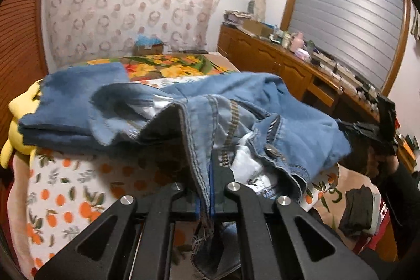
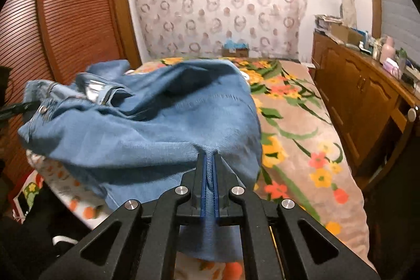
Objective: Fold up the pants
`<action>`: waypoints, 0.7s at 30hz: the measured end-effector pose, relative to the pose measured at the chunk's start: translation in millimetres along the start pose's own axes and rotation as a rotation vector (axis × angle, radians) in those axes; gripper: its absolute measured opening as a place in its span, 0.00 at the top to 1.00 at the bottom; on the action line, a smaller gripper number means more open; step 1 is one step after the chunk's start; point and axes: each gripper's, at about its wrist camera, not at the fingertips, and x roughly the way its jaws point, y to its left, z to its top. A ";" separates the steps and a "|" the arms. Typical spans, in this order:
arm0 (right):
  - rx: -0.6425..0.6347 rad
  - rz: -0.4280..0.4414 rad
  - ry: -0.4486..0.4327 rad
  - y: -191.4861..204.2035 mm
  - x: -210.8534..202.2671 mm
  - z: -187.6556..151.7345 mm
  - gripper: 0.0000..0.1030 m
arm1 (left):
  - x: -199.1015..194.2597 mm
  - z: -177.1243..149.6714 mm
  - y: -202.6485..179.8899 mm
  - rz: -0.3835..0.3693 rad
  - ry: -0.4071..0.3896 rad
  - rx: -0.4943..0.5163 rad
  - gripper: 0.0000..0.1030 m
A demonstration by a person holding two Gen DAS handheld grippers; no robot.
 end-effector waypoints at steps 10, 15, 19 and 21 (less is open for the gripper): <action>0.006 0.066 0.080 35.1 11.0 -51.2 0.96 | 18.2 -63.2 38.8 0.038 0.126 -0.043 0.94; 0.045 0.059 0.063 32.2 2.1 -51.3 0.91 | 11.2 -80.6 44.7 0.030 0.119 -0.067 0.90; 0.025 0.017 0.022 52.0 -17.4 -41.2 0.82 | -8.7 -82.8 47.9 0.064 0.079 -0.070 0.79; 0.023 0.010 0.003 58.4 -22.9 -39.9 0.72 | -20.4 -82.4 47.0 0.074 0.049 -0.059 0.71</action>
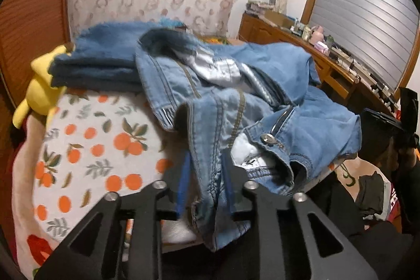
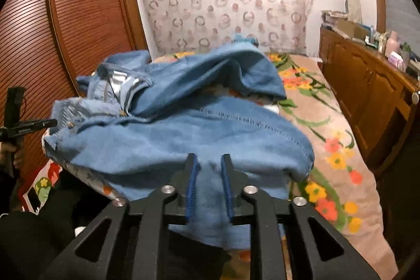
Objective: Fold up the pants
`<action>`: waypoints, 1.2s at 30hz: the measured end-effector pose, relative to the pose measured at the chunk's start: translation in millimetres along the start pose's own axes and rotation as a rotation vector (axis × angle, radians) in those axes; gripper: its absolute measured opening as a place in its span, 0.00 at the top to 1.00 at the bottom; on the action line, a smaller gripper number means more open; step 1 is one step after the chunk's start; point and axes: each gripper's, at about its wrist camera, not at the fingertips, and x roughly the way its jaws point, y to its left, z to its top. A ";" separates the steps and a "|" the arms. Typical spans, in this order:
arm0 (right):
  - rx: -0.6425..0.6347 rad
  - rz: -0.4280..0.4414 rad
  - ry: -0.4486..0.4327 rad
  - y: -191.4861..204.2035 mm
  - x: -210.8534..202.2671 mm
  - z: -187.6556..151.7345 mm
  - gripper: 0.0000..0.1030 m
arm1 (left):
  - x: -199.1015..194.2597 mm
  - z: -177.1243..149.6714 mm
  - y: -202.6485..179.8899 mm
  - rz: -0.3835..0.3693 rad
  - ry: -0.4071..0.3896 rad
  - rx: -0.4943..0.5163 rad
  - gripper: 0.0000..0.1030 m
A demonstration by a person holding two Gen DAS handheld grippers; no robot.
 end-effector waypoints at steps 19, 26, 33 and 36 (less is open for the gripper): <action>-0.054 -0.037 0.101 37.4 98.3 -20.8 0.57 | 42.8 6.2 -58.2 -0.106 0.062 0.066 0.57; -0.075 -0.059 0.064 43.8 102.9 -31.4 0.56 | 70.4 10.7 -58.1 -0.107 0.146 0.005 0.57; -0.057 -0.046 0.049 43.4 97.6 -34.8 0.55 | 52.3 16.1 -74.1 -0.090 0.083 0.097 0.85; -0.037 -0.029 0.058 39.6 95.5 -33.0 0.55 | 36.0 29.8 -73.7 -0.074 0.015 0.101 0.86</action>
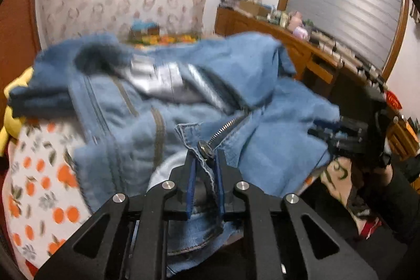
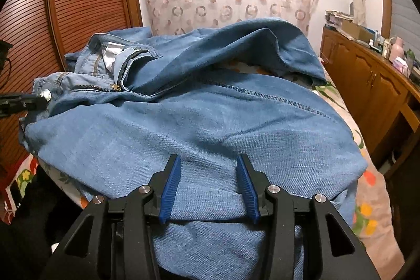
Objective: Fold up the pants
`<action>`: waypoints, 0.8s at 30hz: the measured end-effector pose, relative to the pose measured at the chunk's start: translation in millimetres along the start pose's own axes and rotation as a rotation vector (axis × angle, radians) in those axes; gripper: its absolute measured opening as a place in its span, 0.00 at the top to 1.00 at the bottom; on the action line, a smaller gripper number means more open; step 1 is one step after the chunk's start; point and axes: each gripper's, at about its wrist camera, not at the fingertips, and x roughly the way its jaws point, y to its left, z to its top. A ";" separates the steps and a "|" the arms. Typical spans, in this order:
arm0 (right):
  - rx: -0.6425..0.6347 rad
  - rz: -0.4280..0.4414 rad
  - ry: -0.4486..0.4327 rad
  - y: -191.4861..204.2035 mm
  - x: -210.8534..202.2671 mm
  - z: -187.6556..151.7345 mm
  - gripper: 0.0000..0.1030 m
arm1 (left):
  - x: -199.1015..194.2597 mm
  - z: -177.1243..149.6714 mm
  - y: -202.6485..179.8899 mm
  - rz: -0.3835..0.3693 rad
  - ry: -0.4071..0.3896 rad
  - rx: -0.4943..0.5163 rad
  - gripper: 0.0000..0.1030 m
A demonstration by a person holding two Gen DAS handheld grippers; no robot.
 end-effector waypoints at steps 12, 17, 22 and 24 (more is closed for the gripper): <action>0.040 0.000 -0.031 -14.0 -4.9 30.2 0.55 | 5.6 97.8 55.3 0.177 -0.108 0.008 0.87; 0.027 -0.003 -0.036 -12.5 7.5 42.1 0.55 | 43.9 105.4 91.3 0.221 -0.039 -0.017 0.87; 0.014 -0.005 0.000 -7.4 28.1 40.0 0.55 | 57.4 83.4 94.6 0.191 0.001 -0.032 0.83; 0.016 -0.003 0.025 -8.0 36.9 40.3 0.55 | 55.4 75.1 91.8 0.189 0.014 -0.040 0.76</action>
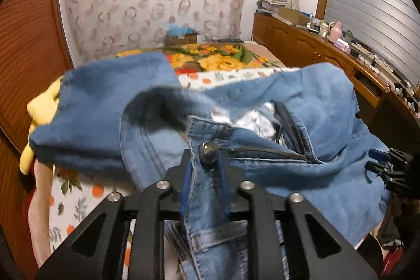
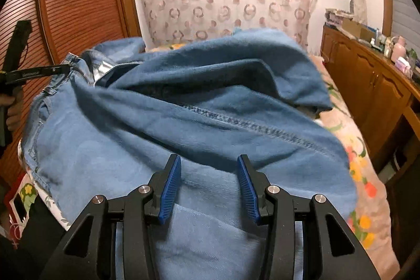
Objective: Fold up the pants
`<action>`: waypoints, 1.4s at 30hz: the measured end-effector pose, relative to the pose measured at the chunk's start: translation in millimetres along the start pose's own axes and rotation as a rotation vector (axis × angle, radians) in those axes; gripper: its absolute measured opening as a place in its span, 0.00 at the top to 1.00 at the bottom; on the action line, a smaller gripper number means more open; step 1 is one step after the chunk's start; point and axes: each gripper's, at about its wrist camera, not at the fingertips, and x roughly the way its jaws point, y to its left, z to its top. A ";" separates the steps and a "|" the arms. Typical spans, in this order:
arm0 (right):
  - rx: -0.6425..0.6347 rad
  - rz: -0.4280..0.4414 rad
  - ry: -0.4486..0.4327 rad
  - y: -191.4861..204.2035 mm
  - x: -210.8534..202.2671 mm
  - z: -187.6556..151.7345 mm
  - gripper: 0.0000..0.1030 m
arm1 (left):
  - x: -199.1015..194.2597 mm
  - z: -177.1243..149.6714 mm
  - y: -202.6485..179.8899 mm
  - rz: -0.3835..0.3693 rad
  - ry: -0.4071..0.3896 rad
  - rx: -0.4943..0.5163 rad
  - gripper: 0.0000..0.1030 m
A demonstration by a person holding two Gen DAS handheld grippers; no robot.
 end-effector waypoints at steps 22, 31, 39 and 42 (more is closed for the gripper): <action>-0.075 0.092 -0.023 34.0 12.5 68.5 0.51 | -14.3 -40.9 27.1 -0.036 -0.036 -0.031 0.56; -0.085 0.195 0.022 52.4 73.2 113.4 0.50 | 1.3 -9.3 58.2 0.006 -0.041 -0.016 0.56; -0.063 0.265 0.044 47.8 114.0 137.0 0.39 | 29.3 21.3 74.2 -0.002 -0.020 0.006 0.53; -0.070 0.266 0.074 44.2 125.4 136.8 0.39 | 42.1 23.8 78.5 0.001 0.000 0.011 0.52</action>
